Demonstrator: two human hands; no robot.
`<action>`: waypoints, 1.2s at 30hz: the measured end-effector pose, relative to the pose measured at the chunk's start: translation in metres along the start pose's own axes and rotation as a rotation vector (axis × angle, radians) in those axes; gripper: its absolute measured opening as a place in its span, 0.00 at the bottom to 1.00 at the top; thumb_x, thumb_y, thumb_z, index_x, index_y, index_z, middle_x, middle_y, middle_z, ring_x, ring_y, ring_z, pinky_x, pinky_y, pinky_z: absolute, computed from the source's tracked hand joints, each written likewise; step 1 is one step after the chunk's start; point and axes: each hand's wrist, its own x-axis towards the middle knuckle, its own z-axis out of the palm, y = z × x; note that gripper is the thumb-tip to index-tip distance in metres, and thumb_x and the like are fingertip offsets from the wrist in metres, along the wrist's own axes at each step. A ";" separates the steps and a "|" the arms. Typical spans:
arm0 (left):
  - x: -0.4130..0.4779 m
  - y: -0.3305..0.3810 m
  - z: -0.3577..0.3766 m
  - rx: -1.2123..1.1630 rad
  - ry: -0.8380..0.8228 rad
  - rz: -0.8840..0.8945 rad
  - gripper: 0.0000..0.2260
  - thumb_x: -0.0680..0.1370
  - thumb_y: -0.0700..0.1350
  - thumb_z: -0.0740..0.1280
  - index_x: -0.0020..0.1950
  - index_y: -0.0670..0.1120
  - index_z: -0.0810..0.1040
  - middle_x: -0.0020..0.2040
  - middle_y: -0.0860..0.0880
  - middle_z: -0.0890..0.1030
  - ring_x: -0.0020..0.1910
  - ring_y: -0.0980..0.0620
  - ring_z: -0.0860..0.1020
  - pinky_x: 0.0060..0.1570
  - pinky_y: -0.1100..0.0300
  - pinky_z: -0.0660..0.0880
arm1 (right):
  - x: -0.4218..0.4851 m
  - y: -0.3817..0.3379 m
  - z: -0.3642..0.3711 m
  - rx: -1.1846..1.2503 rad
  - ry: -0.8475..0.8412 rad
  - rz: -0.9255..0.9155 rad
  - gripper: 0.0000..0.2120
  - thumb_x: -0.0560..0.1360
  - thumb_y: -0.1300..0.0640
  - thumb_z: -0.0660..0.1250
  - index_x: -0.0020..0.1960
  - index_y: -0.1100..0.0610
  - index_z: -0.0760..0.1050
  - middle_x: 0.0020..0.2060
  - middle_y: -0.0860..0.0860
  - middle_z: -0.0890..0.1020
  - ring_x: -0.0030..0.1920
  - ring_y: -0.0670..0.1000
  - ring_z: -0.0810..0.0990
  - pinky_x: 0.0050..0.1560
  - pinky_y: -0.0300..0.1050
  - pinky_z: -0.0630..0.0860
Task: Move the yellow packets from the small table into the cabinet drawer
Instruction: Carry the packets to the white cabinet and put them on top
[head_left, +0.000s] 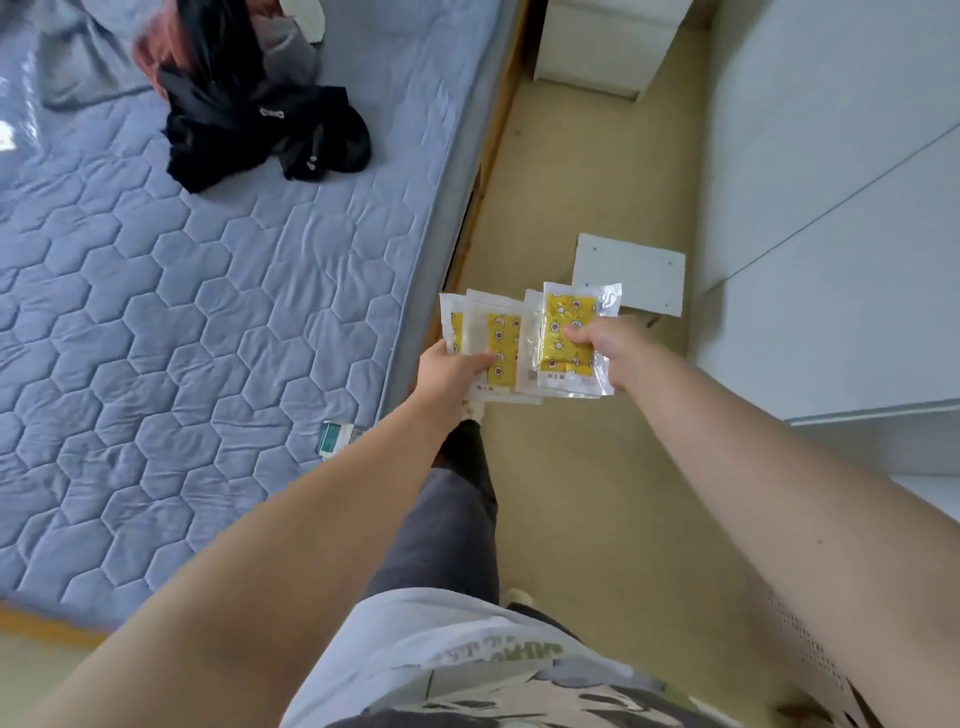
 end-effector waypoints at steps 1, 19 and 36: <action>0.018 0.019 0.004 0.005 -0.008 0.008 0.11 0.75 0.34 0.70 0.53 0.46 0.76 0.45 0.50 0.81 0.40 0.53 0.82 0.34 0.60 0.79 | 0.013 -0.022 -0.002 0.005 0.010 -0.009 0.27 0.71 0.56 0.74 0.67 0.61 0.70 0.67 0.55 0.72 0.68 0.58 0.69 0.65 0.55 0.65; 0.280 0.369 0.149 0.187 -0.130 0.104 0.12 0.73 0.35 0.72 0.53 0.46 0.75 0.48 0.49 0.81 0.41 0.51 0.82 0.34 0.62 0.79 | 0.213 -0.383 -0.067 0.146 0.071 -0.113 0.30 0.69 0.54 0.75 0.68 0.60 0.69 0.67 0.53 0.73 0.69 0.55 0.68 0.65 0.51 0.63; 0.572 0.617 0.390 0.181 0.017 0.019 0.10 0.71 0.35 0.74 0.45 0.47 0.77 0.50 0.45 0.83 0.47 0.46 0.82 0.52 0.48 0.79 | 0.492 -0.696 -0.207 0.137 0.128 -0.199 0.15 0.71 0.62 0.73 0.57 0.62 0.77 0.53 0.55 0.82 0.51 0.54 0.81 0.48 0.44 0.75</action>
